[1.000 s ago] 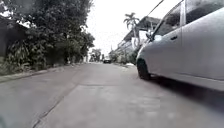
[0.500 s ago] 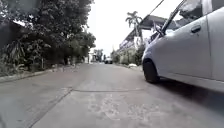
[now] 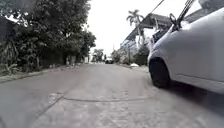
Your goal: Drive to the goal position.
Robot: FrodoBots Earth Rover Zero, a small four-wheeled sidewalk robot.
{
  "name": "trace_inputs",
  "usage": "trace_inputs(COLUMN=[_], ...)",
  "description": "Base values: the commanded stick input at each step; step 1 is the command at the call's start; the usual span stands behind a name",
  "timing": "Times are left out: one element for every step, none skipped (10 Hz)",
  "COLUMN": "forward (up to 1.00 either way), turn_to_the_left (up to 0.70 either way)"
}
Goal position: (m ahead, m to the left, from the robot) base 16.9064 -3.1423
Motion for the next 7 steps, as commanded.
trace_inputs(forward=[1.00, 1.00, 1.00, 1.00, 1.00, 1.00, 1.00], turn_to_the_left=[0.01, 0.00, 0.00, 0.00, 0.01, 0.03, 0.03])
